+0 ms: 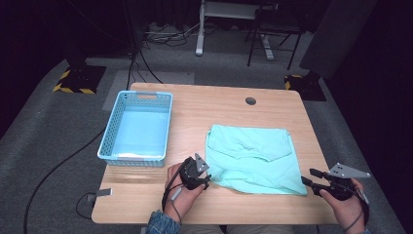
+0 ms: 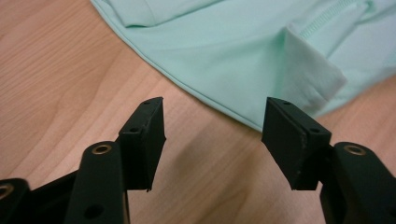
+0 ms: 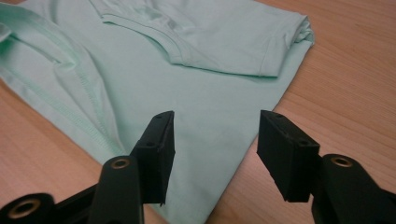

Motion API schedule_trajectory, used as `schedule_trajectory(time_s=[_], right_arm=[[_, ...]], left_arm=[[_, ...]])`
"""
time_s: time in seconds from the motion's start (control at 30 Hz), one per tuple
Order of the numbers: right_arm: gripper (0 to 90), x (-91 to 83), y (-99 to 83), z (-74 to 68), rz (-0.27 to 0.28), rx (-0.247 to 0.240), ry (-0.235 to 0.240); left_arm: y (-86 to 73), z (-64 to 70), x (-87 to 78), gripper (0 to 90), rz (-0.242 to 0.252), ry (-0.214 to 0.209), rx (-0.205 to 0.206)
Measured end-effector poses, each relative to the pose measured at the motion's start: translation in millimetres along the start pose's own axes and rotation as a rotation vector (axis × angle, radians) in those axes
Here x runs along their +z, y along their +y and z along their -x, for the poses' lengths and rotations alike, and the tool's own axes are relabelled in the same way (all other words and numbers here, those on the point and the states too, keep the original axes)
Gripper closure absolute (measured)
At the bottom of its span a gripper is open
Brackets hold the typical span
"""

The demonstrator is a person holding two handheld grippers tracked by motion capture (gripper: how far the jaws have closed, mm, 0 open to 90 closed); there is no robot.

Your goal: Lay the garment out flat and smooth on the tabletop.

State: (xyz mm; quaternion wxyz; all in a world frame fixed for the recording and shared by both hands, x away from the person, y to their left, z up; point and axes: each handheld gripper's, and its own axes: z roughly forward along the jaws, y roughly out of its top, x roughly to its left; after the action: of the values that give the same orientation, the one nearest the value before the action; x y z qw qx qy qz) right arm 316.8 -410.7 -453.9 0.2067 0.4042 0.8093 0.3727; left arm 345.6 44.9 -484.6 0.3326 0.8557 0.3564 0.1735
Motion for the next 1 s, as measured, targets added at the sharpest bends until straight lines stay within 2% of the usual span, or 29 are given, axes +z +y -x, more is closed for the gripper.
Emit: schedule_trajectory(time_s=[0.1,0.17,0.27,0.47,0.67,0.83,1.0], right_arm=[[42.1,14.6,-0.9,4.9,-0.025,-0.001,-0.009],[39.4,21.8,-3.9,5.6,-0.043,0.001,0.004],[36.2,26.3,-10.3,4.1,-0.071,-0.002,0.02],[30.2,20.1,-25.7,3.0,-0.118,-0.009,0.019],[29.4,13.7,-41.4,3.2,-0.152,0.006,0.015],[28.7,10.9,-43.2,3.4,-0.155,0.005,0.007],[28.7,12.6,-29.6,5.3,-0.11,-0.006,0.004]], left_arm=[[4.9,-4.7,6.7,37.8,0.008,0.019,-0.022],[6.9,-3.9,11.1,36.8,-0.002,0.008,-0.03],[6.5,5.8,14.4,35.9,-0.018,-0.02,0.0],[-2.6,17.0,8.3,31.1,-0.031,-0.037,0.026],[-14.3,16.5,0.9,31.1,-0.046,-0.037,0.011],[-16.7,14.3,-5.5,31.1,-0.058,-0.017,0.008],[-8.0,12.6,-4.2,30.9,-0.038,-0.007,0.008]])
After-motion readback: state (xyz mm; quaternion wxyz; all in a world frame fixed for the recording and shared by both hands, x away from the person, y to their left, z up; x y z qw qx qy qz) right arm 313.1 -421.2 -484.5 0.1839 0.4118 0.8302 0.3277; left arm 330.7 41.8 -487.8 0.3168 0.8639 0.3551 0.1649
